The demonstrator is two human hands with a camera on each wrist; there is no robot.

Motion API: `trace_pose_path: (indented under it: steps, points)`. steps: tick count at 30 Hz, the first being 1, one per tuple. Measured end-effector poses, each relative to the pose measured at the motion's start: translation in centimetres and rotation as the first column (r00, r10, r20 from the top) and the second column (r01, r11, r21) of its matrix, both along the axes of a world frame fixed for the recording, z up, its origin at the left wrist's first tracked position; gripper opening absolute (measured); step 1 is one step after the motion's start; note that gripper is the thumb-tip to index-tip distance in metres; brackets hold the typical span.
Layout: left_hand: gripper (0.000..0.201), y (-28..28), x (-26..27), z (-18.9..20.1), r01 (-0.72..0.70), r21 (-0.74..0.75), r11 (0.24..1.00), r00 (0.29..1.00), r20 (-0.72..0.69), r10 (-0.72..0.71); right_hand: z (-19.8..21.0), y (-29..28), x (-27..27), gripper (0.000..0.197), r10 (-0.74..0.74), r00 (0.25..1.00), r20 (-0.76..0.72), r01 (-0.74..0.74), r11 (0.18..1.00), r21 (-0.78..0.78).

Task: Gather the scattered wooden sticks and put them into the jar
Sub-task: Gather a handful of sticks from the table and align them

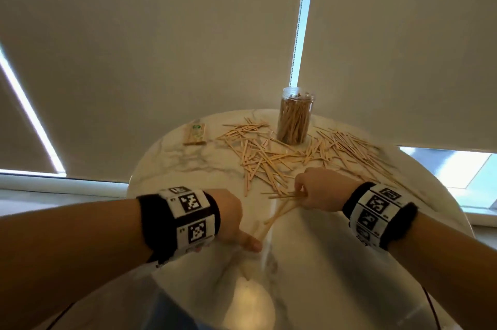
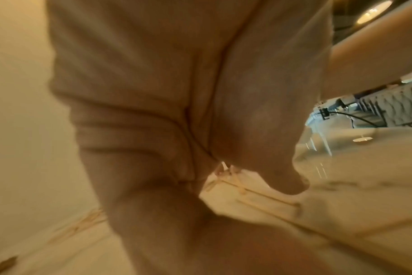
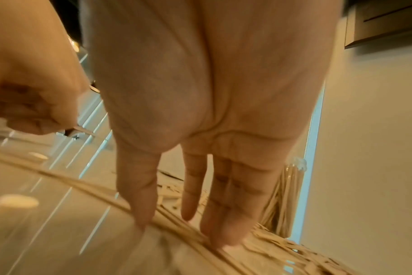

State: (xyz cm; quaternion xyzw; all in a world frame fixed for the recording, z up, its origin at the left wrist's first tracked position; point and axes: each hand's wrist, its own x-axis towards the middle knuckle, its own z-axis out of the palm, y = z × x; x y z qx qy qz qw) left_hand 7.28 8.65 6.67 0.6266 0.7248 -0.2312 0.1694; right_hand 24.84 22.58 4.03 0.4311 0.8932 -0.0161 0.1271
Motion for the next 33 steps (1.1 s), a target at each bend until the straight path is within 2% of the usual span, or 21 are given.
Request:
trace_pose_path:
  steps: [1, 5, 9, 11, 14, 17, 20, 22, 24, 26, 28, 29, 31, 33]
  points:
    - [0.087, -0.4, 0.3, -0.4, 0.036, 0.018, 0.999, 0.999, -0.023, -0.036, -0.1, 0.0, 0.1, 0.033, 0.007, 1.000, -0.020, -0.006, 1.000, 0.018]
    - [0.065, 0.8, 1.2, -1.1, 0.061, 0.102, 0.993, 0.996, 0.060, -0.068, -0.3, 0.2, 0.4, 0.022, -0.003, 0.995, -0.099, 0.007, 0.999, 0.047]
    - [0.034, 3.1, 1.3, -1.5, 0.122, 0.195, 0.973, 0.992, 0.012, -0.127, 0.0, 0.6, 0.4, 0.019, -0.024, 0.993, -0.111, 0.026, 1.000, 0.015]
    - [0.027, 4.2, 1.0, -1.7, 0.135, 0.248, 0.959, 0.990, -0.007, -0.138, 0.1, 0.7, 0.2, 0.019, -0.031, 0.994, -0.108, 0.031, 1.000, 0.003]
    - [0.027, 5.3, 0.4, -2.1, 0.127, 0.319, 0.939, 0.991, -0.008, -0.132, 0.1, 0.7, 0.0, 0.025, -0.041, 0.996, -0.077, 0.041, 0.999, -0.001]
    - [0.025, 5.8, -0.4, -2.8, 0.062, 0.377, 0.924, 0.994, 0.060, -0.091, 0.1, 0.8, -0.1, 0.026, -0.044, 0.997, -0.058, 0.043, 0.999, -0.015]
    - [0.036, 6.2, -1.3, -3.9, -0.006, 0.410, 0.912, 0.988, 0.140, -0.057, 0.2, 0.9, -0.1, 0.023, -0.044, 0.998, -0.038, 0.043, 0.999, -0.027]
    - [0.038, 6.2, -1.3, -4.0, 0.002, 0.391, 0.921, 0.993, 0.110, -0.049, 0.2, 1.1, -0.2, 0.022, -0.048, 0.998, -0.052, 0.048, 0.999, -0.008]
    - [0.031, 6.4, -1.2, -3.9, 0.031, 0.373, 0.927, 0.992, 0.105, -0.075, 0.3, 1.4, -0.3, 0.021, -0.062, 0.997, -0.050, 0.063, 0.998, 0.000]
    - [0.023, 6.7, -1.0, -3.5, 0.067, 0.331, 0.941, 0.988, 0.107, -0.108, 0.3, 1.7, -0.4, 0.012, -0.067, 0.998, -0.005, 0.067, 0.998, 0.014]
    - [0.015, 6.9, -0.9, -3.0, 0.091, 0.292, 0.952, 0.992, 0.061, -0.113, 0.2, 2.0, -0.5, 0.033, -0.098, 0.995, 0.031, 0.097, 0.995, 0.033]
    - [0.023, 7.0, -0.9, -2.8, 0.088, 0.284, 0.955, 0.994, 0.037, -0.103, 0.3, 2.0, -0.4, 0.037, -0.107, 0.993, 0.053, 0.105, 0.994, 0.039]
    - [0.033, 7.0, -1.2, -2.5, 0.048, 0.276, 0.960, 0.997, 0.040, -0.062, 0.4, 2.0, -0.2, 0.034, -0.117, 0.990, 0.078, 0.114, 0.992, 0.047]
    - [0.024, 7.0, -1.6, -2.3, -0.001, 0.290, 0.957, 0.994, 0.102, -0.030, 0.5, 1.9, 0.1, 0.023, -0.124, 0.988, 0.088, 0.119, 0.992, 0.051]
